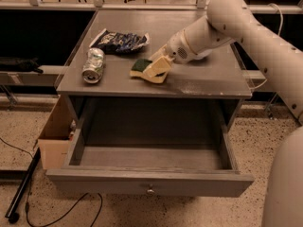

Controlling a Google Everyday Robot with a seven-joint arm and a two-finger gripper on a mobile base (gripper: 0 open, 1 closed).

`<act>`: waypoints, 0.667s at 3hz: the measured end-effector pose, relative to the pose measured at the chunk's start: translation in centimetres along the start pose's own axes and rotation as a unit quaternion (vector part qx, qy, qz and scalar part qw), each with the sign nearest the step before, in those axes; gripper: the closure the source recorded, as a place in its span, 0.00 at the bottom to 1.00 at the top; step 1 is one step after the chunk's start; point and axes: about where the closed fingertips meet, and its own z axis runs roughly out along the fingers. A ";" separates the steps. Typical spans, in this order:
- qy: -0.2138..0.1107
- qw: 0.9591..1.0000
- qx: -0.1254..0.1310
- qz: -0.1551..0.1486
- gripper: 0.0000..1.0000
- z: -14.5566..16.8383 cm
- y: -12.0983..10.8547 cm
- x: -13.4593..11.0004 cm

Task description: Place sponge into top drawer

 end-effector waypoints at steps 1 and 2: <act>0.007 1.000 0.018 -0.014 1.00 -3.7 0.3 -1.7; 0.004 0.999 0.038 -0.024 1.00 -7.6 1.7 -2.6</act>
Offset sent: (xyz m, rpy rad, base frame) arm -0.0512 -0.0713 0.1069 -0.0415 -0.1277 -0.0635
